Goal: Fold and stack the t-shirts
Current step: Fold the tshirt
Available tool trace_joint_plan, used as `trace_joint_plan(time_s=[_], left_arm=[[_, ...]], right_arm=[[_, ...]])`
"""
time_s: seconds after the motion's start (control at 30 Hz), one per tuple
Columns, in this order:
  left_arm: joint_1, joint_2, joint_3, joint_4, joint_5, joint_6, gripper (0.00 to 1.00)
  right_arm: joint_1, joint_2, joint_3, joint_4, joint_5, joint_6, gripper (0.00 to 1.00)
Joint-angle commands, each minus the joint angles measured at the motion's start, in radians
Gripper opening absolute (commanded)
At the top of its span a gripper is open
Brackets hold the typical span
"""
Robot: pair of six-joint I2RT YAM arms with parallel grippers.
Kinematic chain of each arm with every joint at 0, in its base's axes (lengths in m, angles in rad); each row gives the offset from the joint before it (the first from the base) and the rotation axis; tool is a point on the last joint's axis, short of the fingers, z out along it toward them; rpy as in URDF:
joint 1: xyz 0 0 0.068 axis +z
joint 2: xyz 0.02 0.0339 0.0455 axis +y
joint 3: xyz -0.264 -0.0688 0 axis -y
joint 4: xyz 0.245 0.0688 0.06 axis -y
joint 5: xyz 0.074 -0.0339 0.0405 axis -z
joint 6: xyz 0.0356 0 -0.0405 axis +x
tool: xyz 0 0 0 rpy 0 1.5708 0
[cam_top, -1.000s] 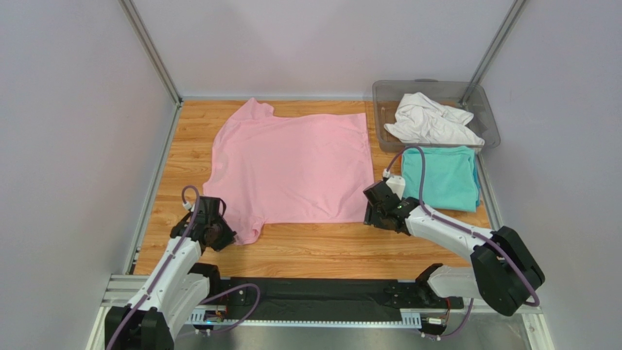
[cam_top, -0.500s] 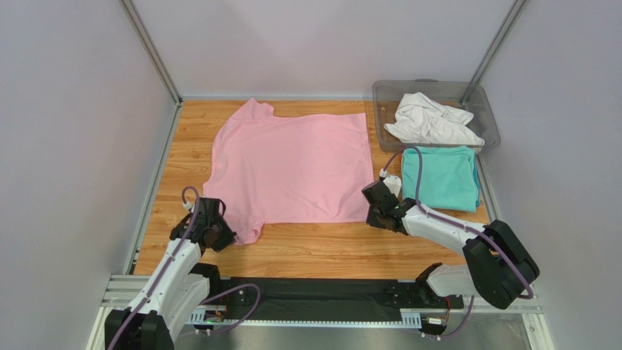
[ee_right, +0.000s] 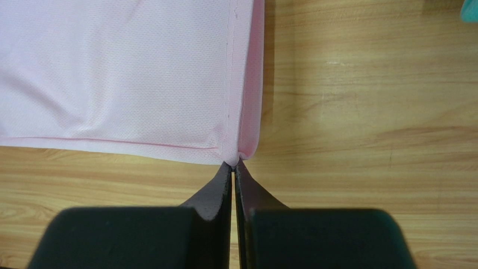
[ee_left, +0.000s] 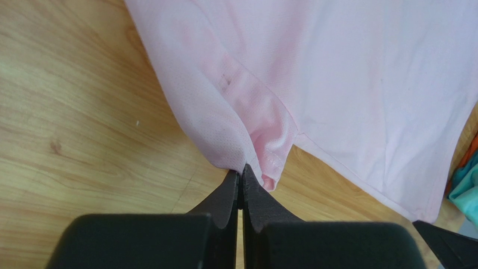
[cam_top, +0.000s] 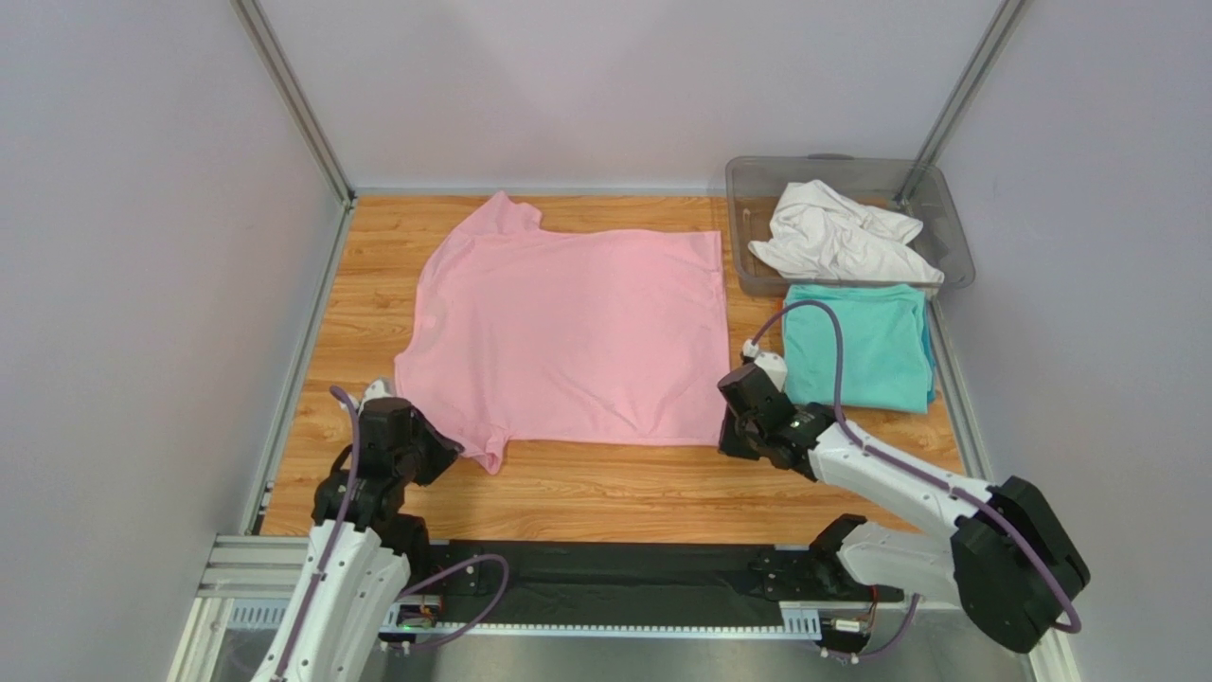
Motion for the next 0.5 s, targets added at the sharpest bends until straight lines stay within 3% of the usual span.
trace_joint_plan(time_s=[0.0,0.2,0.47], left_arm=[[-0.011,-0.011,0.012,-0.079,0.031,-0.072,0.00],[-0.013,-0.019,0.041,-0.110,-0.001,-0.090,0.00],[-0.013,0.036,0.153,-0.069,-0.094,-0.067,0.00]], right_arm=[[0.024,-0.089,-0.016,-0.075,-0.023,0.023,0.00],[0.033,-0.194,-0.021,-0.098,-0.034,0.013,0.00],[0.024,-0.120,0.123,-0.107,0.055,-0.041,0.00]])
